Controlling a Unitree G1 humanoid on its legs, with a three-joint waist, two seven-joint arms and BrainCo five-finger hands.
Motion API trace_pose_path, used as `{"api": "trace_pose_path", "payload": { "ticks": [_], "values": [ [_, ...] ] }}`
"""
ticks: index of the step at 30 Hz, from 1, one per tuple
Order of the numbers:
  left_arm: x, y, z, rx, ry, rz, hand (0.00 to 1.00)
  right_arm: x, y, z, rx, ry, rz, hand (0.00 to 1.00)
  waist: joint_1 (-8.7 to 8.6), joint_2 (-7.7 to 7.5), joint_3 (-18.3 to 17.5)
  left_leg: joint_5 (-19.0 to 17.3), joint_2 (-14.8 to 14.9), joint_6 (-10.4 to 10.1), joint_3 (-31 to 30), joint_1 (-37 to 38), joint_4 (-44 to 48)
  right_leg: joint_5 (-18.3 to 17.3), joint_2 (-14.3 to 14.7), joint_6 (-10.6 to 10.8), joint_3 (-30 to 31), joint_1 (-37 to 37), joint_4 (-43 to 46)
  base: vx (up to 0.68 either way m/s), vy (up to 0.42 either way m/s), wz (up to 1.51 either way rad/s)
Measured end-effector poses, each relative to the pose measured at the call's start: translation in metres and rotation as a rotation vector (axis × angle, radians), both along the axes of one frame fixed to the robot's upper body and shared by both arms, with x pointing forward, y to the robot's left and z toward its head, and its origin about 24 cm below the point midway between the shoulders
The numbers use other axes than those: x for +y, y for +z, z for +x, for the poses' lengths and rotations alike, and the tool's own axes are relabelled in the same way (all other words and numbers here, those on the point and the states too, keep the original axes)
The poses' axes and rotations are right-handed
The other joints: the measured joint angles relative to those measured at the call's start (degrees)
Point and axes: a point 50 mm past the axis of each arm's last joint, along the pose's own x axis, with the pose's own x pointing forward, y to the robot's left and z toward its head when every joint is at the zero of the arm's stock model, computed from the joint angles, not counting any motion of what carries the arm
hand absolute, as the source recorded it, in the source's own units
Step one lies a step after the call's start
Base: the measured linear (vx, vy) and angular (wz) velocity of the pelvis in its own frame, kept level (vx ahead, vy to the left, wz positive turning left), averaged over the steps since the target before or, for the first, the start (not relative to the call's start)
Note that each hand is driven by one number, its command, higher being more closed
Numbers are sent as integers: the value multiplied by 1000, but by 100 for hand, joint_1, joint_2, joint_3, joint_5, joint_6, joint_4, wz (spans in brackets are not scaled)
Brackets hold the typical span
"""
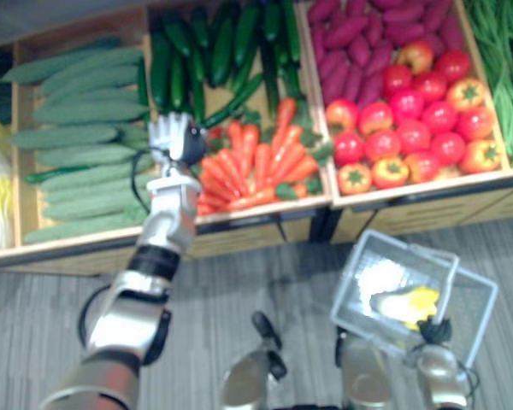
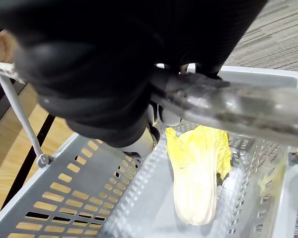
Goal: Pick vegetable in the basket
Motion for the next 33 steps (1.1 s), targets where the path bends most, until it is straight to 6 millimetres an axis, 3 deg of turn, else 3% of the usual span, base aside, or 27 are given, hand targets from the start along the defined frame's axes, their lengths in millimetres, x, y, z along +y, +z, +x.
{"api": "trace_pose_path", "payload": {
  "ticks": [4, 8, 11, 13, 14, 16, 17, 18, 19, 21, 24, 27, 29, 30, 31, 32, 33],
  "values": [
    [-8, -29, -15, 45, -55, 3, 100, 6, -12, -13, 51, -12, 41, 100, -70, -39, -453, 1, -10, 1, -14, 53, 1, 50, 74, 59, 2, 163, -230, 57, -8, 0],
    [-37, -66, -32, 132, -193, -10, 100, 11, -17, -23, 77, -20, 69, 100, -97, -120, -754, -26, -1, -31, -1, 245, 3, 114, 122, 69, 96, 384, -416, 46, -6, -13],
    [-66, -113, -52, 298, -310, -53, 100, 18, -13, -24, 55, -16, 90, 100, -232, -163, -841, -61, 5, -62, 58, 423, 0, 156, 151, 72, 205, 526, -497, 19, 9, -23],
    [-89, -144, -70, 420, -389, -111, 100, 22, -8, -20, 25, 0, 87, 100, -212, -178, -856, -161, 44, -77, 384, 622, -1, 171, 187, 58, 381, 477, -514, -33, 10, -71],
    [-96, -153, -77, 455, -414, -140, 100, 23, -4, -15, 7, 6, 85, 100, -221, -164, -912, -211, 77, -83, 550, 636, 10, 50, 139, -108, 254, 409, -514, -39, 10, -72],
    [-106, -161, -87, 492, -447, -188, 100, 22, 7, -4, -41, 34, 54, 100, -213, -126, -934, -288, 118, -97, 969, 725, 36, 58, -438, -701, -1357, 363, -357, 0, 72, -108],
    [-103, -163, -91, 497, -444, -217, 100, 27, 12, 2, -58, 74, 37, 100, -181, -166, -946, -268, 179, -46, 1230, 810, 37, 165, -688, -858, -2007, 348, -213, 17, 66, -137],
    [-99, -167, -94, 507, -431, -246, 100, 34, 16, 6, -73, 114, 29, 100, -179, -219, -982, -304, 203, -95, 1441, 886, 36, 273, -786, -773, -2251, 325, -186, 37, -31, -133],
    [-96, -171, -97, 525, -416, -256, 100, 46, 19, 11, -93, 164, 34, 100, -211, -232, -989, -321, 237, -181, 1704, 1017, 38, 464, -652, -477, -2072, 306, -295, 47, -68, -113],
    [-97, -175, -101, 546, -410, -284, 100, 60, 25, 13, -115, 244, 38, 100, -208, -198, -1042, -448, 432, -302, 2089, 1062, 320, 637, -422, -208, -1724, 231, -466, 77, -89, -118],
    [-116, -176, -104, 558, -455, -330, 100, 77, 31, 12, -138, 360, 51, 100, -359, -99, -1105, -716, 826, -437, 2457, 1117, 854, 660, -101, -178, -1357, 140, -530, 59, -101, -87],
    [-149, -171, -109, 555, -572, -340, 100, 94, 33, 9, -137, 469, 75, 100, -394, -78, -1130, -964, 1306, -311, 2652, 1216, 1669, 611, 196, -251, -969, 104, -523, 25, -56, -78],
    [-166, -169, -114, 562, -633, -364, 100, 105, 32, 9, -134, 524, 95, 100, -403, -65, -1142, -993, 1668, -200, 2503, 1202, 2457, 575, 338, -305, -685, 124, -517, 12, -47, -94],
    [-175, -170, -116, 577, -656, -397, 100, 113, 32, 8, -128, 577, 107, 100, -398, -30, -1159, -942, 1869, 108, 2061, 1086, 2970, 548, 458, -350, -472, 147, -506, 17, -54, -100],
    [-178, -171, -117, 584, -662, -401, 100, 118, 32, 8, -127, 603, 120, 100, -400, -22, -1169, -854, 1928, 228, 1679, 982, 3222, 527, 522, -385, -324, 168, -510, 41, -35, -108],
    [-180, -173, -118, 593, -665, -422, 100, 129, 33, 9, -136, 648, 145, 100, -395, -26, -1164, -739, 1904, 353, 824, 752, 3701, 453, 614, -503, -8, 213, -551, 65, 49, -116],
    [-182, -175, -117, 600, -661, -437, 100, 139, 36, 12, -147, 693, 161, 100, -367, -38, -1150, -1356, 1576, 112, 34, 493, 4012, 484, 617, -560, 281, 224, -628, 62, 59, -117]
  ]
}}
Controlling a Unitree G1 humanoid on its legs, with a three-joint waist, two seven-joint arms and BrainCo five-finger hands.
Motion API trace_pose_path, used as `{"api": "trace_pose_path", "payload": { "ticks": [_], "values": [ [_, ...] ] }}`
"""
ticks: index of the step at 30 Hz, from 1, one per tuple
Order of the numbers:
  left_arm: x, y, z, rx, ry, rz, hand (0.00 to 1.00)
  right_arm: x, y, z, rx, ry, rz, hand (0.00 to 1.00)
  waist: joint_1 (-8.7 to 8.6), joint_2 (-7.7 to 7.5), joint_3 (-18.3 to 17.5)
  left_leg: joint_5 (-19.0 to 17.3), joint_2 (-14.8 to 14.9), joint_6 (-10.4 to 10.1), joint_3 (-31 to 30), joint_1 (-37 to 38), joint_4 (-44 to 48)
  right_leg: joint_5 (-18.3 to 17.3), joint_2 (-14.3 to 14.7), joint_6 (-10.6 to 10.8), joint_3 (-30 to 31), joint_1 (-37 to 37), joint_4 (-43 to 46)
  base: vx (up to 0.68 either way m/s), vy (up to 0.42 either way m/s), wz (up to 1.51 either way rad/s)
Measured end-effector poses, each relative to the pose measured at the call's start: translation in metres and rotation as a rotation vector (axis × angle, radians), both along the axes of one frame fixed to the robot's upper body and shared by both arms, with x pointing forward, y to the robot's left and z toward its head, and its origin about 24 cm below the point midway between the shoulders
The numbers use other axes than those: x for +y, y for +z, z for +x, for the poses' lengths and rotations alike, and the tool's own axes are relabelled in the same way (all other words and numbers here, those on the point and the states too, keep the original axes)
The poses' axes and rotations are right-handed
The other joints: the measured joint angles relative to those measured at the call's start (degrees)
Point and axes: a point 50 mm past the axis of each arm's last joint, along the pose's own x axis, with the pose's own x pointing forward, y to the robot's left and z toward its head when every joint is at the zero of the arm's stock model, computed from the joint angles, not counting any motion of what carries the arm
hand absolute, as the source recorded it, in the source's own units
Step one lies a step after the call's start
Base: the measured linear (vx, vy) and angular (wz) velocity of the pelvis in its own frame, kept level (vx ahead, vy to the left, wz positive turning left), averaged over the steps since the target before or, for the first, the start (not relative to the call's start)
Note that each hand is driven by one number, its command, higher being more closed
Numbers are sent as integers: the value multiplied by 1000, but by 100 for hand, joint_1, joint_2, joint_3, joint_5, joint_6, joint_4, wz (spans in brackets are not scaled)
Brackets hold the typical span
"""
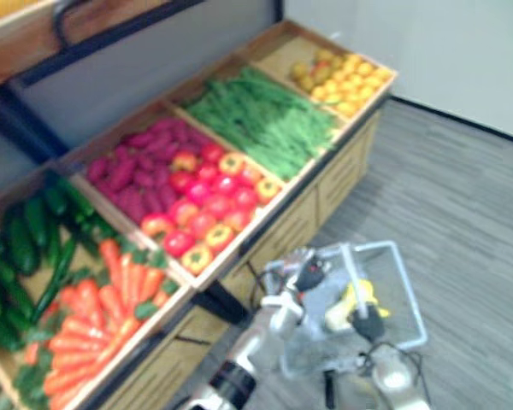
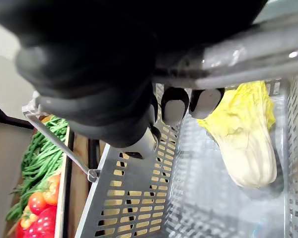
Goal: Pick vegetable in the basket
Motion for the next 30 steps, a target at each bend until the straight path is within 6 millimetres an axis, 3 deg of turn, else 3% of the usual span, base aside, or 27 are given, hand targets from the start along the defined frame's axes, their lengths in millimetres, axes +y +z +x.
{"api": "trace_pose_path", "payload": {
  "ticks": [1, 3, 4, 6, 7, 8, 9, 12, 14, 15, 16, 17, 19, 20, 22, 23, 26, 30],
  "values": [
    [-1, -1, 1, 4, -3, 7, 100, 5, 1, 1, -5, 22, 9, 100, 11, -7, 3, -290, -183, -18, -312, -110, 64, 11, 5, -17, 148, 11, -36, 42, 89, -117],
    [-3, -5, -1, -12, 6, 14, 100, 20, 6, 5, -18, 76, 44, 100, 66, -54, 30, -951, -849, -1, -1074, -374, -238, 47, 142, -61, 666, 154, -137, 30, 99, -112],
    [-2, -4, 0, -17, 12, 14, 100, 22, 7, 6, -23, 82, 51, 100, 114, -41, 23, -1007, -1011, 8, -1314, -429, -385, 61, 196, -44, 862, 175, -144, 25, 169, -142],
    [6, -5, 3, -30, 59, 12, 100, 30, 13, 12, -42, 116, 79, 100, 398, -40, 25, -1060, -1784, -76, -2755, -705, -1040, 149, 374, 10, 1699, 80, -204, -17, 233, -212],
    [12, -6, 3, -39, 83, 6, 100, 35, 15, 13, -50, 154, 78, 100, 473, 71, -27, -894, -1952, -215, -3392, -789, -1596, 221, 520, 107, 1980, -24, -267, -41, 236, -204],
    [12, -5, 4, -42, 87, 0, 100, 35, 16, 14, -56, 164, 71, 100, 473, 202, -39, -628, -1869, -224, -3506, -858, -1761, 296, 637, 191, 2085, -24, -367, -38, 268, -167],
    [14, -7, 4, -34, 93, -6, 100, 37, 15, 15, -46, 173, 69, 100, 476, 194, -37, -705, -1838, -185, -3285, -857, -1638, 431, 629, 282, 2309, 38, -539, -12, 230, -112],
    [13, -6, 8, -42, 100, -7, 100, 38, 18, 17, -46, 169, 96, 100, 469, -146, -70, -619, -2086, 40, -2566, -855, -1971, 703, 300, 525, 2713, -214, -913, 55, 258, -99],
    [11, -8, 12, -34, 99, 10, 100, 36, 17, 18, -33, 162, 93, 100, 452, -215, -71, -514, -2215, 192, -2216, -874, -2134, 901, 154, 651, 2838, -423, -991, 60, 183, -81],
    [13, -11, 13, -22, 103, 25, 100, 36, 16, 18, -20, 161, 87, 100, 467, -209, -70, -477, -2191, 255, -1930, -864, -2223, 1012, 85, 477, 2476, -557, -1071, 82, 114, -99],
    [14, -13, 15, -16, 110, 35, 100, 36, 16, 19, -14, 160, 81, 100, 484, -201, -64, -450, -2128, 297, -1673, -903, -2239, 939, -55, 317, 1394, -755, -852, 86, 91, -103],
    [15, -14, 16, -10, 112, 42, 100, 35, 16, 19, -7, 159, 77, 100, 496, -207, -61, -450, -2099, 298, -1557, -904, -2228, 899, -159, 259, 776, -835, -687, 93, 44, -92],
    [15, -18, 16, 7, 108, 63, 100, 33, 13, 18, 11, 157, 64, 100, 472, -220, -55, -451, -1958, 300, -1264, -841, -2068, 541, -471, -260, -1212, -931, -86, 104, -6, -64],
    [15, -18, 16, 8, 108, 64, 100, 33, 13, 18, 12, 158, 62, 100, 468, -241, -45, -459, -1950, 288, -1249, -814, -1998, 559, -489, -263, -1403, -942, 20, 109, -71, -61],
    [16, -18, 16, 7, 113, 63, 100, 32, 13, 18, 10, 161, 56, 100, 505, -281, -31, -548, -1867, 173, -1117, -645, -1909, 605, -323, -245, -1297, -790, -57, 107, -117, -73],
    [18, -17, 17, 3, 119, 66, 100, 33, 14, 20, 4, 166, 56, 100, 536, -300, -32, -640, -1781, 87, -966, -528, -1918, 693, -126, -132, -1055, -646, -363, 69, -117, -99],
    [18, -9, 22, -29, 121, 53, 100, 35, 21, 26, -28, 177, 56, 100, 620, -399, -33, -854, -1656, 23, -680, -501, -2062, 1155, 251, -119, -677, -503, -1311, 18, -41, -86],
    [17, -15, 21, -5, 116, 74, 100, 31, 15, 20, 3, 165, 54, 100, 622, -504, 21, -892, -1700, -19, -665, -359, -2266, 1472, 329, -148, -620, -316, -1708, 21, 63, -22]
  ]
}}
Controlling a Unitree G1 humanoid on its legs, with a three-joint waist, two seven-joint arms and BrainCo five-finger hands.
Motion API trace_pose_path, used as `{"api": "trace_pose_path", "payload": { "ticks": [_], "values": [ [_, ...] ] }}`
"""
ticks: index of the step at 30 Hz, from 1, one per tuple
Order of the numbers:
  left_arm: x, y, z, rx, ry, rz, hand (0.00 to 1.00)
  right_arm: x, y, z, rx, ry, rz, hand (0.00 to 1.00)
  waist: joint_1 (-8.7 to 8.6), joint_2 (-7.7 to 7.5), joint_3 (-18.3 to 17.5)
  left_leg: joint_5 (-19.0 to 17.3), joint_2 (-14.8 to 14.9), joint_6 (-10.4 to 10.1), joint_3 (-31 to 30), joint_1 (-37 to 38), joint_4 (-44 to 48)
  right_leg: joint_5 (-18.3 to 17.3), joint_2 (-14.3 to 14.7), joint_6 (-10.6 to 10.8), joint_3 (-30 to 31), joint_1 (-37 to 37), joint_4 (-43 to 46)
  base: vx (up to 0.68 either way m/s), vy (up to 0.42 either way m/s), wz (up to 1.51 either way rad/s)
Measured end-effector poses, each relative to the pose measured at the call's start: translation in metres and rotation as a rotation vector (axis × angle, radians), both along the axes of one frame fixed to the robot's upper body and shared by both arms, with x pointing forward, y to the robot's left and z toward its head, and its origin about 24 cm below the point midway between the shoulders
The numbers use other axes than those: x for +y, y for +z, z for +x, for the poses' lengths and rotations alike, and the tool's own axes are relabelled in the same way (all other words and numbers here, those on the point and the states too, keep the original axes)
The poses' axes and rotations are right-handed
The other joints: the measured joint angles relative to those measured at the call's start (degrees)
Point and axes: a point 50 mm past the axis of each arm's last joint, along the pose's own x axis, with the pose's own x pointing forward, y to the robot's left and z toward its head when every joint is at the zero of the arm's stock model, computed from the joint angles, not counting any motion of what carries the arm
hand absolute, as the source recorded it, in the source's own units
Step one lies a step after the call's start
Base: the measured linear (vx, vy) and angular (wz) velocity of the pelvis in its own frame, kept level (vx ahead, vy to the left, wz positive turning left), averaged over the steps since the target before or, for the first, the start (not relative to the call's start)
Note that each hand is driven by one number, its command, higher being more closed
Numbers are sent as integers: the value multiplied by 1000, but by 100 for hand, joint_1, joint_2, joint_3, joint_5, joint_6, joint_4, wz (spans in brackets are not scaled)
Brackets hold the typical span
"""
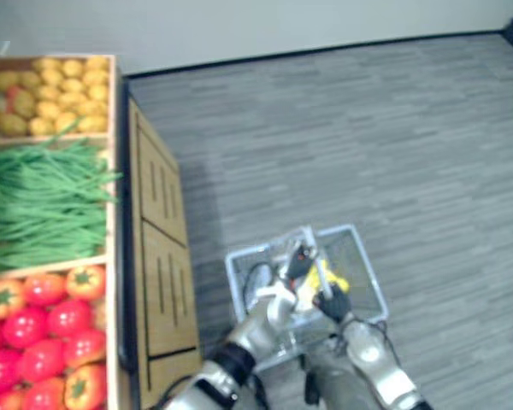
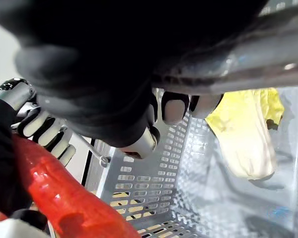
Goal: Pick vegetable in the basket
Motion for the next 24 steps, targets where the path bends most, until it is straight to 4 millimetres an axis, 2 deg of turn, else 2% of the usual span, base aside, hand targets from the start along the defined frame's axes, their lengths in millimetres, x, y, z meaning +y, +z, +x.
{"api": "trace_pose_path", "payload": {
  "ticks": [1, 6, 13, 17, 22, 24],
  "values": [
    [1, -4, -2, 16, 2, 6, 0, -1, -2, -3, 11, 2, 0, 100, 3, -3, 1, 2, -6, -2, 3, 83, -51, 1, 6, 1, 10, 57, 0, 45, 145, -3],
    [-4, -9, -4, 39, 1, 6, 0, -7, -2, -12, 15, -8, 4, 100, 4, -10, 5, 28, -117, 44, 6, 222, -149, 68, -104, 90, 82, 141, -14, -20, 154, -3],
    [-3, -24, -10, 104, 13, 31, 0, -4, -8, -30, 67, -6, 42, 100, 6, -72, 31, 107, -298, 176, -164, 275, -256, 106, -318, 151, -66, 243, -40, -58, 132, 14],
    [-3, -25, -11, 116, 25, 28, 0, -3, -8, -32, 72, -36, 60, 100, 4, -78, 33, 152, -358, 227, -181, 289, -332, 121, -371, 172, -87, 238, -40, -18, 81, 7],
    [3, -25, -14, 136, 52, 16, 0, -20, -17, -31, 75, -129, 33, 100, -78, -69, 31, 157, -350, 211, -182, 539, -453, 48, -350, 236, -143, 441, -42, 24, 70, 3],
    [18, -20, -12, 118, 113, -26, 0, -43, -24, -28, 80, -280, 18, 100, -172, -55, 23, 153, -346, 204, -183, 588, -503, 27, -347, 253, -163, 474, -41, 35, 61, 3]
  ]
}}
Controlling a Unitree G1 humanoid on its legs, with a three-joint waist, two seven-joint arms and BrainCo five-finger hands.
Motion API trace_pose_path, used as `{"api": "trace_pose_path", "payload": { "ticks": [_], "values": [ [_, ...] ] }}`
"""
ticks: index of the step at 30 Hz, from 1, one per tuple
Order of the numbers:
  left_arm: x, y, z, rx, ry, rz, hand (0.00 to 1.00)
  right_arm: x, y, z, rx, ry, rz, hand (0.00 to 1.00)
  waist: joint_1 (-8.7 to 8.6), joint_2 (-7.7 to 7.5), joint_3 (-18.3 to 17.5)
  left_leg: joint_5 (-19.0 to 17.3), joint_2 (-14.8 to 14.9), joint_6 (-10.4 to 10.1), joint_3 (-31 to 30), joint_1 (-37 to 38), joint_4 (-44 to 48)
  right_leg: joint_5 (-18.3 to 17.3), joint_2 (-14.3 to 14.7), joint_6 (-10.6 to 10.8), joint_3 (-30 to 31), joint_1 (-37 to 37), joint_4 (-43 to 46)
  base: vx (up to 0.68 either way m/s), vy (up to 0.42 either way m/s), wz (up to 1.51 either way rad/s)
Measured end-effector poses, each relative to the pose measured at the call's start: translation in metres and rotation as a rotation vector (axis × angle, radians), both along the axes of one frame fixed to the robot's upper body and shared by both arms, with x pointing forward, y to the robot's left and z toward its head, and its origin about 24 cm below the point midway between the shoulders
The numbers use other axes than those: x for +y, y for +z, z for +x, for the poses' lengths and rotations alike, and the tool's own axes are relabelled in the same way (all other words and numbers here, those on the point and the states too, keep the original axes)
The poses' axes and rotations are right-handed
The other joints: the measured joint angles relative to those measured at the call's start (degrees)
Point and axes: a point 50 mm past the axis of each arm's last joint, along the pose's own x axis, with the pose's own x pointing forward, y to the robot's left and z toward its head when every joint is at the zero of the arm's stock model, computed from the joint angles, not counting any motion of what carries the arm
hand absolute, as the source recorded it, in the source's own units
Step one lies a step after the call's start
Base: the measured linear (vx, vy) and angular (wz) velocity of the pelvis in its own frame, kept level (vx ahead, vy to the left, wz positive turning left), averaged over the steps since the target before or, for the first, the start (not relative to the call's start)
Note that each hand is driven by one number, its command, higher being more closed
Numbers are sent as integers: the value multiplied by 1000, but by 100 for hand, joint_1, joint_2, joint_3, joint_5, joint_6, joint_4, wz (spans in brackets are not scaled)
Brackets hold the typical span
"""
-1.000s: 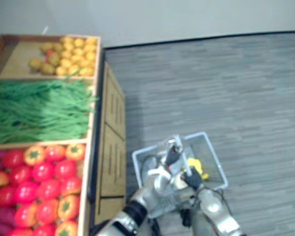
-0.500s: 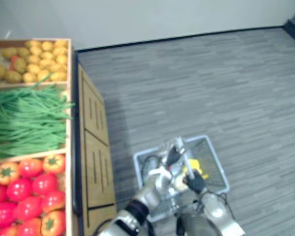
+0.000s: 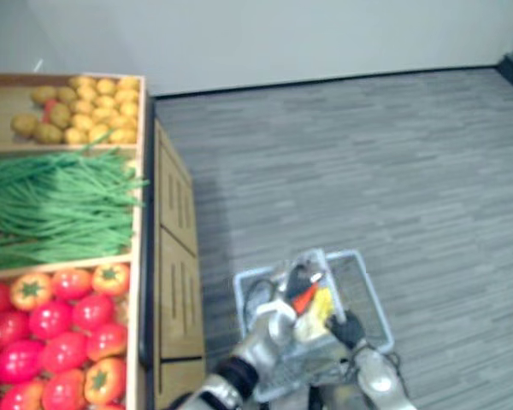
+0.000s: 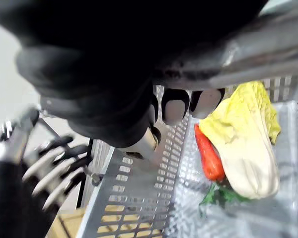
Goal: Pick vegetable in the basket
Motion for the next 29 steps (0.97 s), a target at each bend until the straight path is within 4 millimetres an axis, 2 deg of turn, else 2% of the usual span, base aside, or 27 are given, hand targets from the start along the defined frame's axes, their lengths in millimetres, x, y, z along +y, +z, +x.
{"api": "trace_pose_path", "payload": {
  "ticks": [2, 6, 9, 12, 14, 19, 21, 22, 24, 28, 29],
  "values": [
    [15, 7, 2, -28, 37, -46, 0, -23, -8, -4, 34, -121, -34, 100, -14, 49, -25, 0, 0, -1, 2, 19, -17, -16, 7, 19, -5, 0, 0, 39, 52, -1],
    [42, 38, 6, -134, 102, -216, 0, -67, -29, -21, 141, -340, -97, 100, -16, 183, -85, -6, 20, -11, -31, 104, -62, -40, 24, 34, -70, 76, 1, 49, 48, 5],
    [55, 46, 6, -160, 132, -306, 0, -80, -35, -27, 181, -425, -111, 100, -15, 274, -137, -6, 10, -11, -95, 127, -69, -40, 8, 34, -145, 120, 0, 15, 52, 8],
    [66, 40, 3, -129, 182, -349, 0, -93, -43, -35, 227, -506, -127, 100, -3, 319, -165, -10, 7, -18, -149, 261, -106, -64, 1, 62, -197, 268, -2, -15, 44, 11],
    [76, 31, -1, -97, 232, -344, 0, -99, -43, -37, 233, -537, -136, 100, 7, 328, -174, -16, -5, -28, -142, 289, -132, -77, -9, 58, -189, 285, -3, -45, 38, -1],
    [111, -35, -27, 179, 452, -312, 0, -111, -53, -48, 304, -618, -141, 100, 7, 373, -213, -23, 19, -46, -139, 311, -125, -116, 9, 42, -195, 312, -3, -17, 10, 0],
    [129, -73, -54, 375, 590, -288, 0, -115, -57, -52, 334, -645, -144, 100, 9, 374, -214, -28, 55, -81, -130, 377, -129, -144, 46, 28, -188, 371, -3, 0, 0, 0],
    [133, -81, -62, 422, 616, -274, 0, -116, -57, -53, 339, -652, -143, 100, 10, 376, -215, -34, 63, -92, -125, 402, -130, -170, 57, 38, -184, 391, -3, 8, 20, -6],
    [148, -107, -96, 593, 713, -239, 0, -121, -60, -55, 377, -652, -169, 100, 13, 384, -227, -65, 105, -142, -96, 501, -132, -213, 111, 28, -161, 465, -4, 14, 22, -7],
    [160, -130, -143, 790, 793, -189, 0, -127, -63, -58, 413, -660, -196, 100, 30, 429, -283, -75, 142, -158, -84, 504, -129, -225, 149, 11, -157, 454, -4, 13, 18, 0],
    [161, -132, -148, 809, 788, -171, 0, -128, -63, -58, 414, -654, -205, 100, 32, 434, -286, -77, 148, -162, -83, 507, -130, -226, 155, 10, -155, 456, -4, 0, 0, 0]
  ]
}}
